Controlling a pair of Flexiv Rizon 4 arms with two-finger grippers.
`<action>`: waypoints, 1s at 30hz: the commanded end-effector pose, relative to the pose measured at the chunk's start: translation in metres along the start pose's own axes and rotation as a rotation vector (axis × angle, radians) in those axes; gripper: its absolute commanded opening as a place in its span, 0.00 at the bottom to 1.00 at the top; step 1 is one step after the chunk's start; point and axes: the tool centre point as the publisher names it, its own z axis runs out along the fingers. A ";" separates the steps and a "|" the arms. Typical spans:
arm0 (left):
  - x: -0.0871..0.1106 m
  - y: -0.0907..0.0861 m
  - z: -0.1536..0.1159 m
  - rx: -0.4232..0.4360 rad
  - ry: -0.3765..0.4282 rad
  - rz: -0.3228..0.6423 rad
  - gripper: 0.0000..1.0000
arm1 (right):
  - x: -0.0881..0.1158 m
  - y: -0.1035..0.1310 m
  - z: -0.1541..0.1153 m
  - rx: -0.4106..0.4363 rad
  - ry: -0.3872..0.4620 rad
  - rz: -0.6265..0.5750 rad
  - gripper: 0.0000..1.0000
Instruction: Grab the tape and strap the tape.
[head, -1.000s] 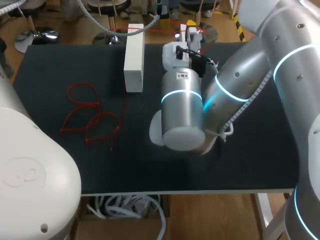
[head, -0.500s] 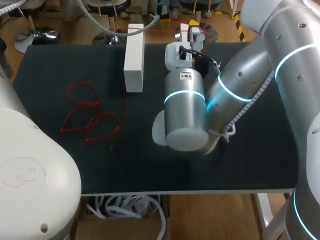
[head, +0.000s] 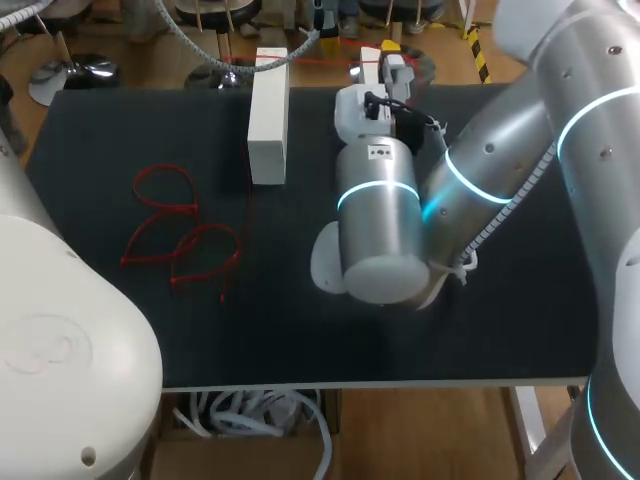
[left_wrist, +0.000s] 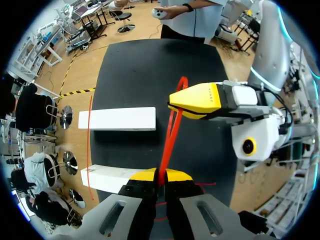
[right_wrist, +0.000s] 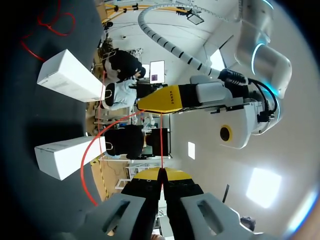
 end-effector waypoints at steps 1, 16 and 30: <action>-0.001 -0.001 -0.001 -0.004 0.002 0.000 0.00 | -0.004 -0.003 0.002 -0.005 0.010 -0.001 0.00; -0.001 -0.001 -0.001 -0.004 0.002 0.000 0.00 | 0.000 -0.004 0.001 -0.014 0.018 -0.007 0.00; -0.001 -0.001 -0.001 -0.004 0.002 0.000 0.00 | 0.001 -0.006 0.003 -0.009 0.015 -0.011 0.00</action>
